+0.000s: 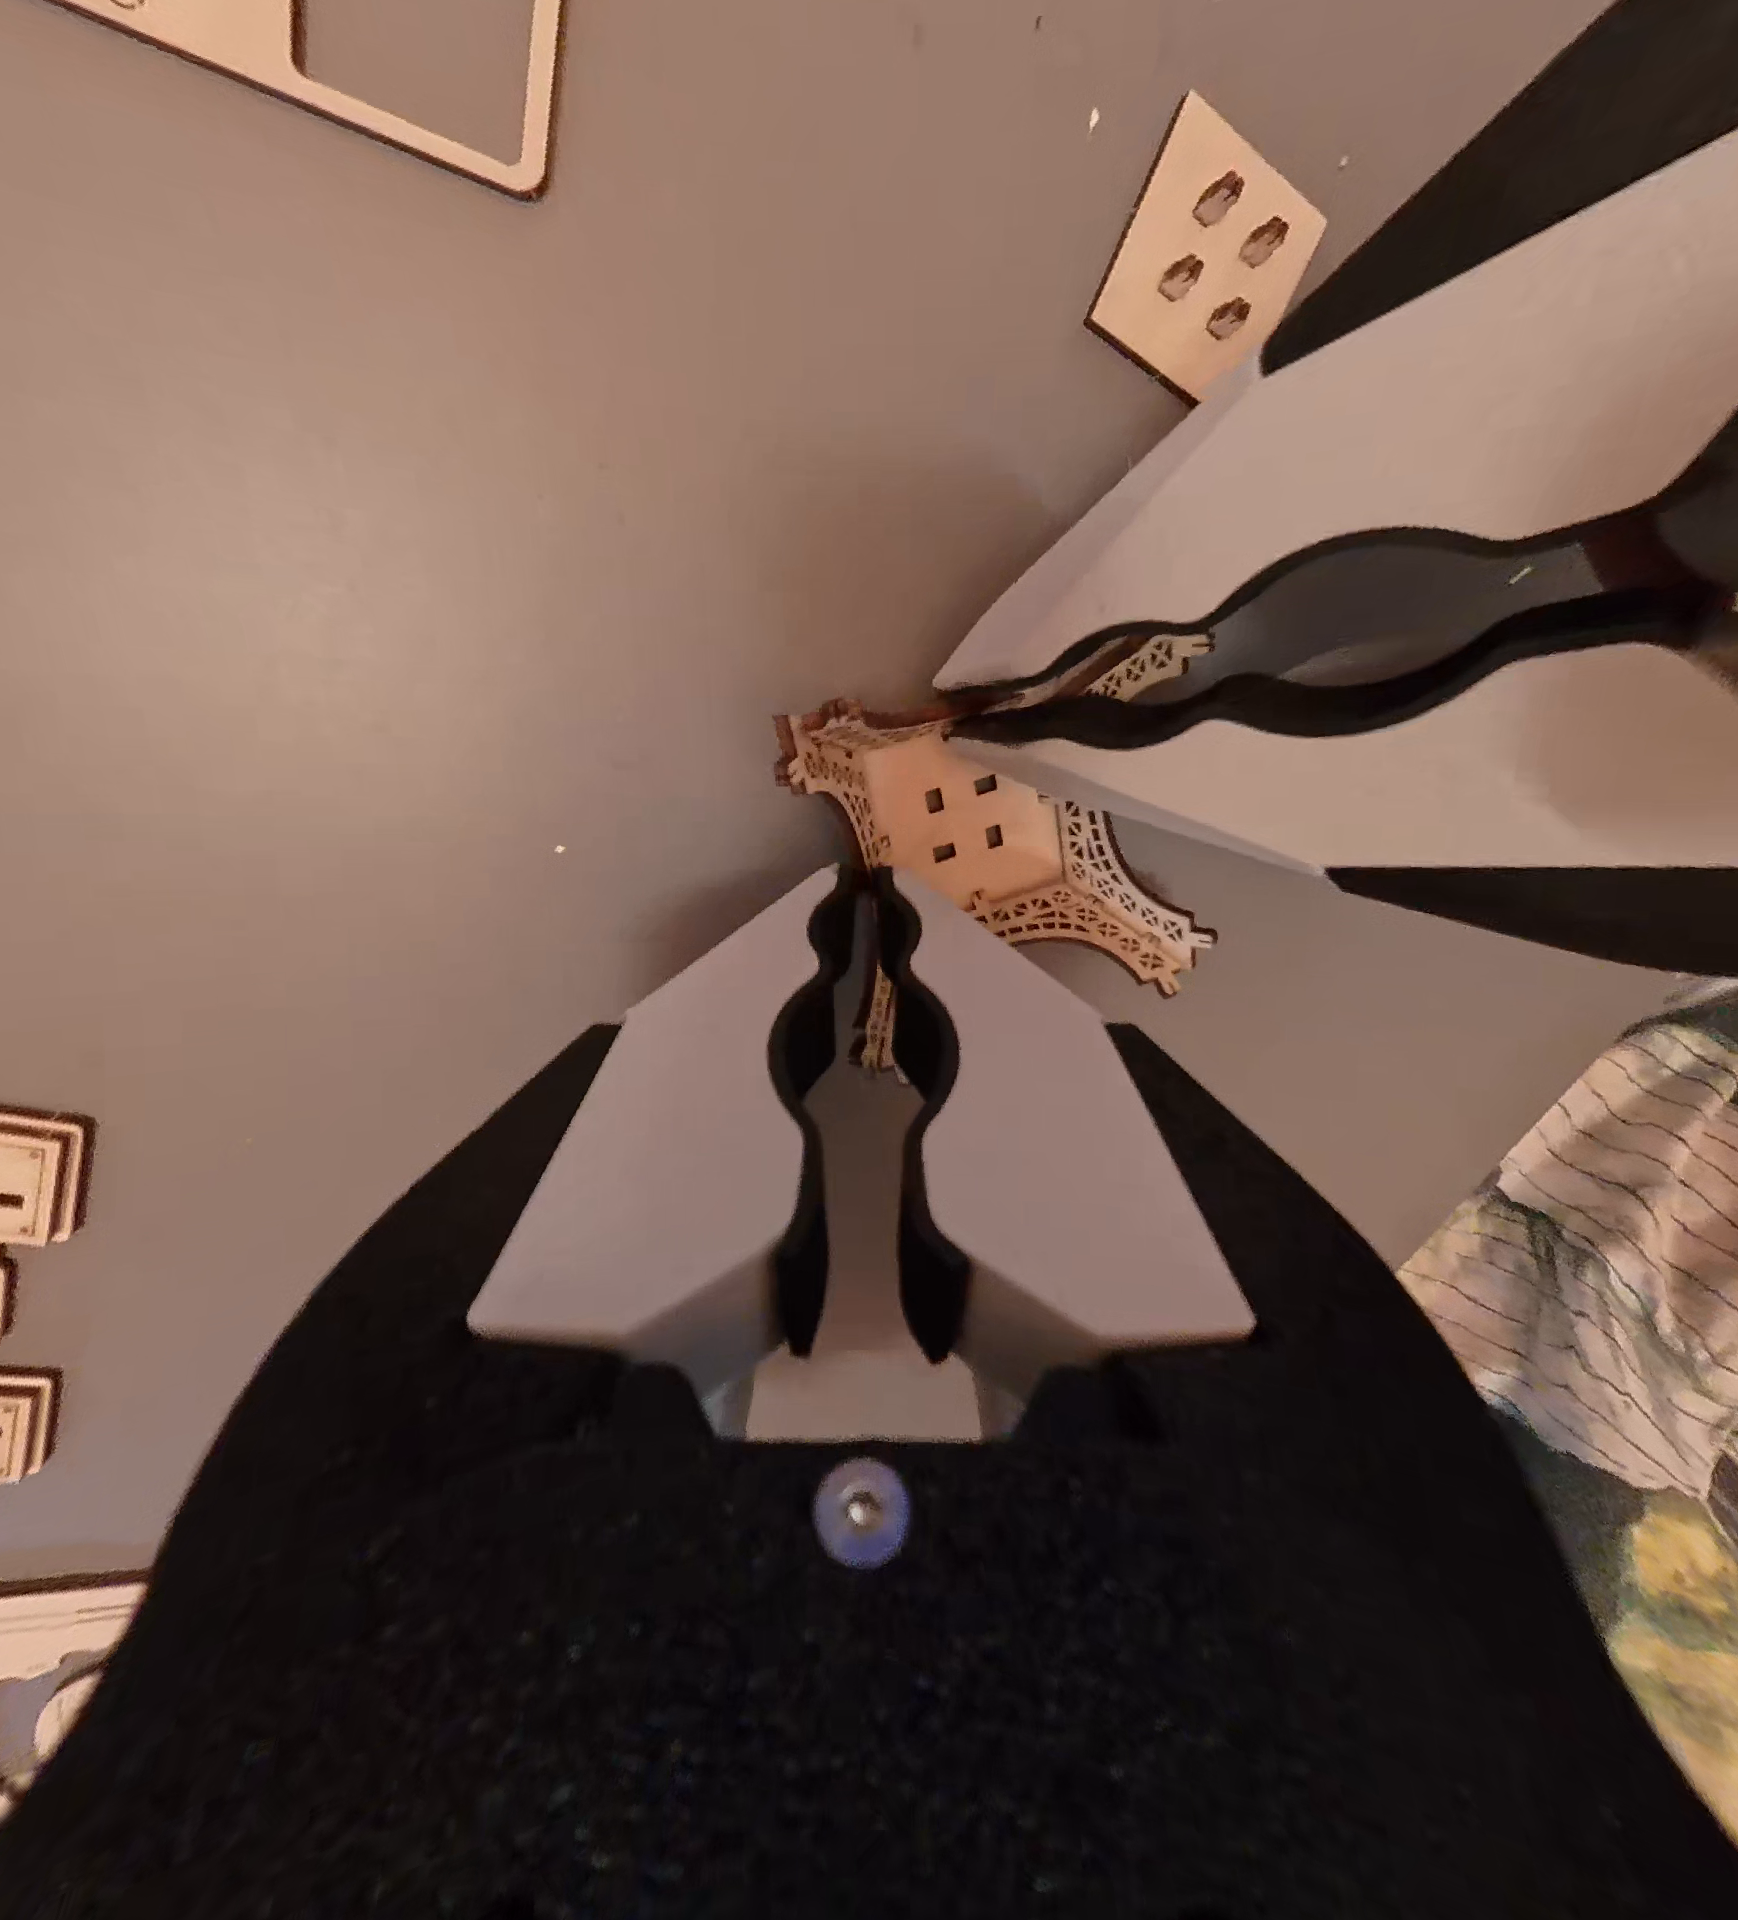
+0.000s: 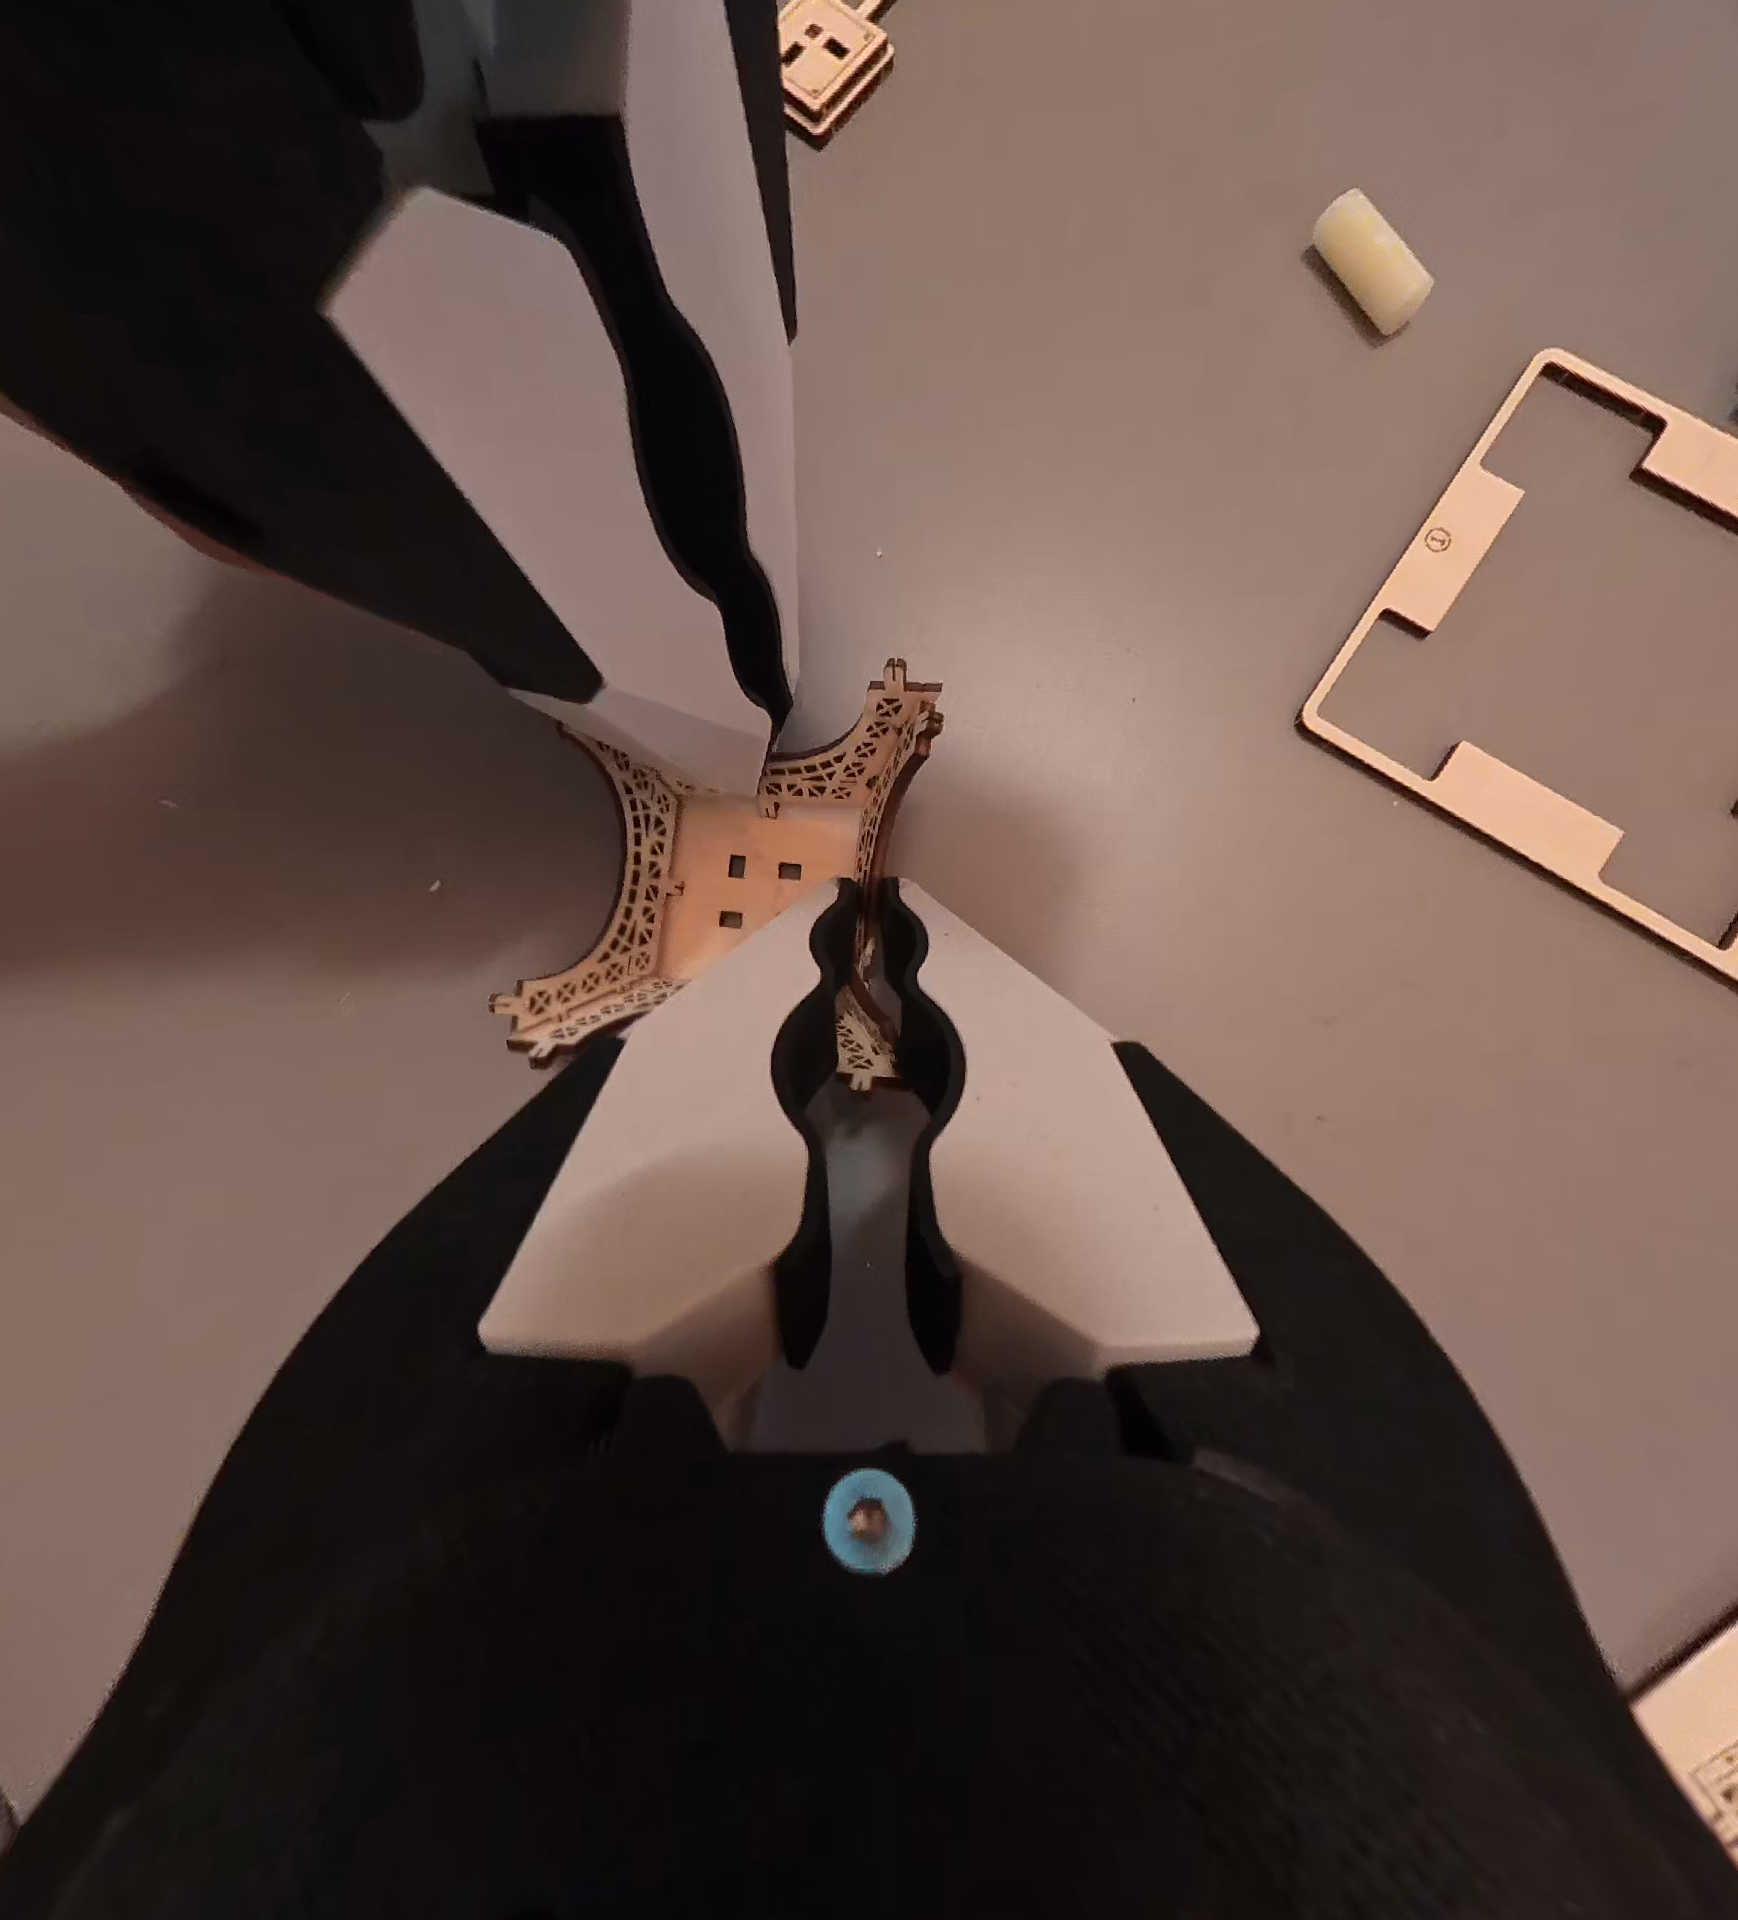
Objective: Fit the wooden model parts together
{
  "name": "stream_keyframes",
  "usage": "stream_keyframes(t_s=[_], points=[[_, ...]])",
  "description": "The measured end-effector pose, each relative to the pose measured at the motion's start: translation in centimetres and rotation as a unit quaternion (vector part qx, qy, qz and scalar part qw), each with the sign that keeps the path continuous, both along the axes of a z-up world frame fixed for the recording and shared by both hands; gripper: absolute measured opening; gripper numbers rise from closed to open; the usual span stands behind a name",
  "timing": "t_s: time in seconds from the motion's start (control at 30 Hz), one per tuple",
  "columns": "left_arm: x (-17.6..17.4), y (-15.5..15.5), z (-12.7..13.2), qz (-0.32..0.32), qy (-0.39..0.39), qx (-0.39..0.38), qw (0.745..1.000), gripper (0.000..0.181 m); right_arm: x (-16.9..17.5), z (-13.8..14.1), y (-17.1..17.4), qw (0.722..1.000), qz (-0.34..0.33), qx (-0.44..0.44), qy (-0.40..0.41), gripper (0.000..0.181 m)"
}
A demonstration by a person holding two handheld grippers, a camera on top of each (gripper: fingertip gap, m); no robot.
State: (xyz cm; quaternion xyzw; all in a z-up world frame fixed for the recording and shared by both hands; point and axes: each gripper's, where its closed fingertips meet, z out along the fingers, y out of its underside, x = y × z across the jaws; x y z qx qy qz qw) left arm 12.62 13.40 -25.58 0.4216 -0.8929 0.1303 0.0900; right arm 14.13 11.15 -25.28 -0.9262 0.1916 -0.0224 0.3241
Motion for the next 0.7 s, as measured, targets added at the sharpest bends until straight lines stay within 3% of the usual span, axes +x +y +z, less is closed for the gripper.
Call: stream_keyframes(t_s=[0.13, 0.3, 0.43, 0.57, 0.7], points=[[0.0, 0.0, 0.0, 0.001, -0.004, 0.016, 1.000, 0.001, 0.0, 0.2, -0.3, 0.999, 0.001, 0.008, 0.053, 0.004], [0.0, 0.0, 0.0, 0.003, -0.002, 0.017, 1.000, 0.001, 0.5, 1.1, -0.6, 0.997, 0.000, 0.002, 0.073, 0.027], [0.0, 0.0, 0.0, 0.000, -0.007, 0.021, 1.000, 0.001, 0.1, 1.6, -0.3, 0.992, 0.004, 0.004, 0.126, 0.031], [0.0, 0.0, 0.0, 0.000, -0.009, 0.023, 1.000, 0.001, -0.3, 1.3, -0.2, 0.986, 0.012, -0.007, 0.167, 0.005], [0.0, 0.0, 0.0, 0.001, -0.010, 0.019, 1.000, 0.001, 0.2, 0.9, -0.5, 0.987, 0.003, -0.037, 0.159, 0.004]])
